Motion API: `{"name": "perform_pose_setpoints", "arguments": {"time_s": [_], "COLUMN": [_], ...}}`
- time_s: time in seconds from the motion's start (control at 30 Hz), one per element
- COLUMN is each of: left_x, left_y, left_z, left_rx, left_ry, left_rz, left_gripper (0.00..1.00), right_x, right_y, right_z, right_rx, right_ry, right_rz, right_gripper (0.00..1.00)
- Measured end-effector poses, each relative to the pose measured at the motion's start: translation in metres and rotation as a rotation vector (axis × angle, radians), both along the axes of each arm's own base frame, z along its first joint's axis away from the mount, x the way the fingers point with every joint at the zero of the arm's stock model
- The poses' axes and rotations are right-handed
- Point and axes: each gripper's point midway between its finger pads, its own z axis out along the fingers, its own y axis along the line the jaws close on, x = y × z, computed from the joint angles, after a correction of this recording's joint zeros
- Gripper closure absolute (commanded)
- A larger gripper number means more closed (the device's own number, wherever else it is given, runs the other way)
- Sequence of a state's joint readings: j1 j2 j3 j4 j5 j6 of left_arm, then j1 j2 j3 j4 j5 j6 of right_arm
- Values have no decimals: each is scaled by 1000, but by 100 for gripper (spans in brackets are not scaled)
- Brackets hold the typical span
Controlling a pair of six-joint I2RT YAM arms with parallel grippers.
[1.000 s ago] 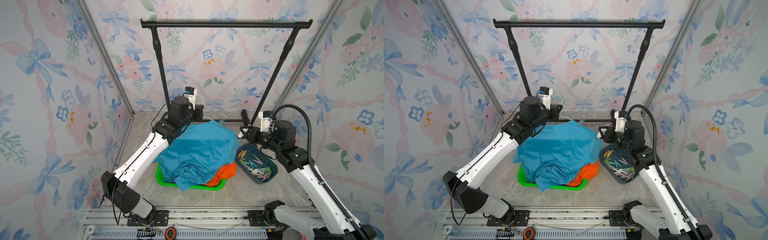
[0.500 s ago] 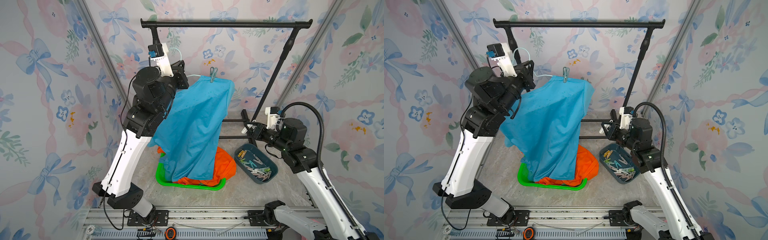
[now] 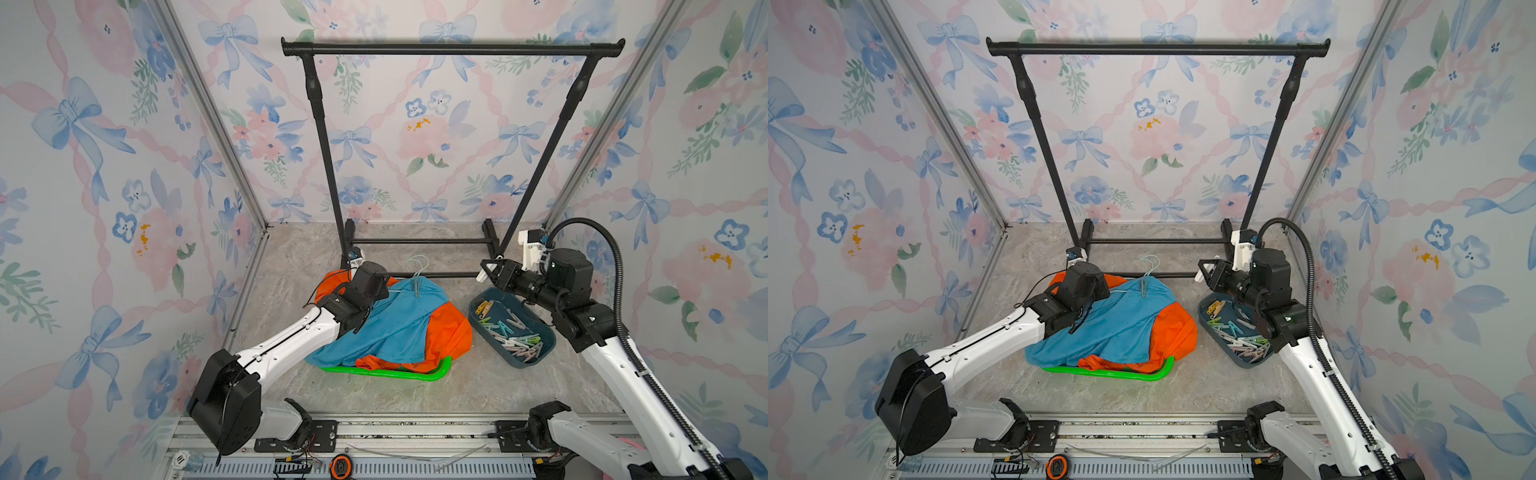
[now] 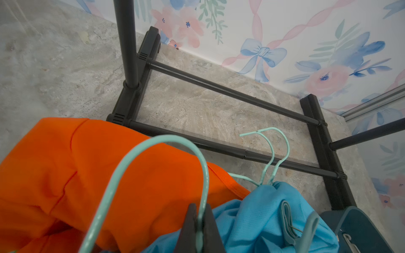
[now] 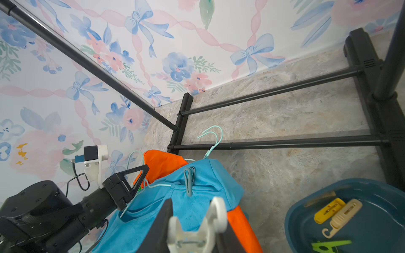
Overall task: Use clothespins to secure the t-shirt on both sides of the hanger
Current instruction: Place the hanger in the basket, then pick up the hanger from the basket.
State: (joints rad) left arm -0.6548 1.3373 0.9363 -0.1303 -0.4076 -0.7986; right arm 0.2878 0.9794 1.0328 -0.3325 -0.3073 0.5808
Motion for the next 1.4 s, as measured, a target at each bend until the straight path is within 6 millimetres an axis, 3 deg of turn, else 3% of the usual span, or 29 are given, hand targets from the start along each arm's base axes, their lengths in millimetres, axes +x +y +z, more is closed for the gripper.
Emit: {"name": "perform_pose_setpoints", "arguments": {"time_s": [0.13, 0.37, 0.5, 0.63, 0.83, 0.93, 1.13, 1.4], "left_x": [-6, -30, -42, -46, -56, -58, -55, -57], "left_y": [-8, -26, -23, -17, -30, -35, -33, -23], "left_z": [1, -30, -43, -27, -2, -2, -6, -29], "left_rx": [-72, -100, -137, -195, -237, -246, -217, -180], "left_ry": [-14, 31, 67, 27, -41, -30, 13, 104], "left_rz": [-43, -232, -336, -408, -538, -577, -584, -539], "left_gripper": [100, 72, 63, 62, 65, 64, 52, 51], "right_x": [1, 3, 3, 3, 6, 7, 7, 7], "right_y": [3, 4, 4, 5, 6, 7, 7, 7], "right_z": [-6, -6, -8, -13, -13, -16, -16, -21], "right_rx": [3, 5, 4, 2, 3, 1, 0, -2], "right_ry": [7, -1, 3, 11, 9, 13, 15, 24], "right_rz": [6, 8, 8, 8, 8, 10, 12, 13], "right_gripper": [71, 70, 70, 70, 70, 70, 70, 70]}}
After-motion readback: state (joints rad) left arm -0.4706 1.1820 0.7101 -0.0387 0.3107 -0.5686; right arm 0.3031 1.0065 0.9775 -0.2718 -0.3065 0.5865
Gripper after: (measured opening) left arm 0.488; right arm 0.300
